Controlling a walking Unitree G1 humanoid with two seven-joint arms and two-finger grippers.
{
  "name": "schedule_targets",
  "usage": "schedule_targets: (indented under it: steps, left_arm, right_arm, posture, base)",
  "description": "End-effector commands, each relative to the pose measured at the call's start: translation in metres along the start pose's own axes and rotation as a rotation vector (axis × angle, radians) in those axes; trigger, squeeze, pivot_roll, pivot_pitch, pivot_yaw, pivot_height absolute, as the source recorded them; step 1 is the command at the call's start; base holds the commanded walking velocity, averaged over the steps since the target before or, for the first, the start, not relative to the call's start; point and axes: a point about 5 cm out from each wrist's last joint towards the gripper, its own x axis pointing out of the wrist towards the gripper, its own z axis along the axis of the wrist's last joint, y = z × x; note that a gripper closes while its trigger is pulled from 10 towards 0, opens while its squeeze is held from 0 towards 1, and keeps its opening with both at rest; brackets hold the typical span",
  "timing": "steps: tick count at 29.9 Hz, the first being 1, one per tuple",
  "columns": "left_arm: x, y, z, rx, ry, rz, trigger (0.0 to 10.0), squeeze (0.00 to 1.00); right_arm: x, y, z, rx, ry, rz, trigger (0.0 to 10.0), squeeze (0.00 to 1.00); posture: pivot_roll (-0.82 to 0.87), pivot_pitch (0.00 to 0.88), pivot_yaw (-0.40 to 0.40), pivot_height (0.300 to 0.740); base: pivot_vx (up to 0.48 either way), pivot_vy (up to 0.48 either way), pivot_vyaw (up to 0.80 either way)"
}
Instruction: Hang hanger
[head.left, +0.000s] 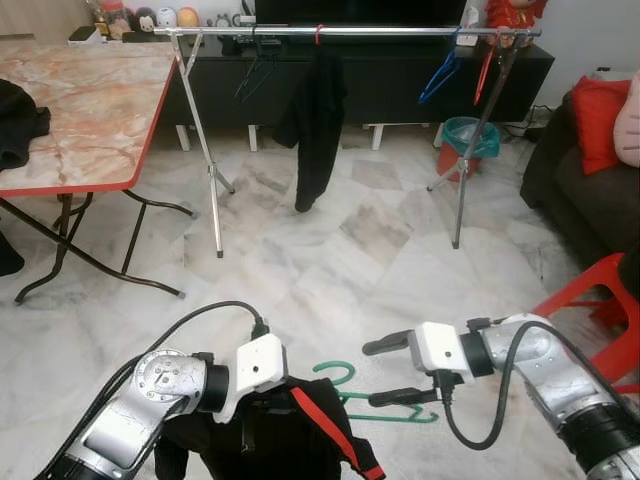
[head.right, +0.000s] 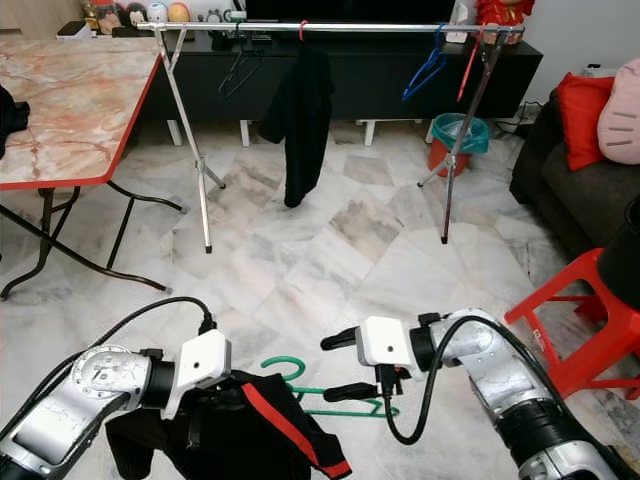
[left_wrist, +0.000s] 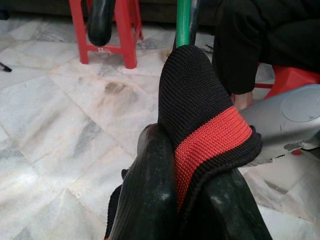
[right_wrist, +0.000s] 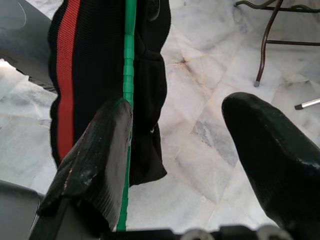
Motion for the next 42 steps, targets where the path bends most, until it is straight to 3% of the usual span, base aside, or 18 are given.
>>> schedule_targets:
  steps: [1,10,18,33,42]
  left_arm:
    - [0.001,0.001,0.012,0.038,-0.024,-0.027,10.0,0.0]
    - [0.005,0.001,0.018,0.039,-0.048,-0.037,10.0,0.0]
    - [0.006,0.002,0.018,0.036,-0.051,-0.034,10.0,0.0]
    - [0.007,0.002,0.021,0.039,-0.058,-0.031,10.0,0.0]
    - [0.006,0.002,0.02,0.036,-0.06,-0.026,10.0,0.0]
  right_arm:
    - [0.0,-0.002,-0.002,-0.001,0.008,-0.018,10.0,0.0]
    - [0.01,-0.001,-0.001,0.031,-0.04,-0.027,10.0,0.0]
    - [0.009,0.011,-0.001,0.097,-0.077,0.087,10.0,0.0]
    - [0.015,0.006,-0.01,0.034,0.022,0.029,10.0,0.0]
    - [0.019,-0.001,-0.01,0.0,0.025,-0.022,10.0,0.0]
  posture:
    - [0.0,0.011,-0.035,0.74]
    - [-0.01,0.021,-0.031,0.74]
    - [-0.01,0.03,-0.032,0.74]
    - [0.0,0.042,-0.031,0.74]
    - [0.0,0.044,-0.031,0.74]
  base:
    - [0.0,0.0,0.0]
    - [0.0,0.0,0.0]
    - [0.0,0.0,0.0]
    - [0.0,0.0,0.0]
    - [0.0,0.0,0.0]
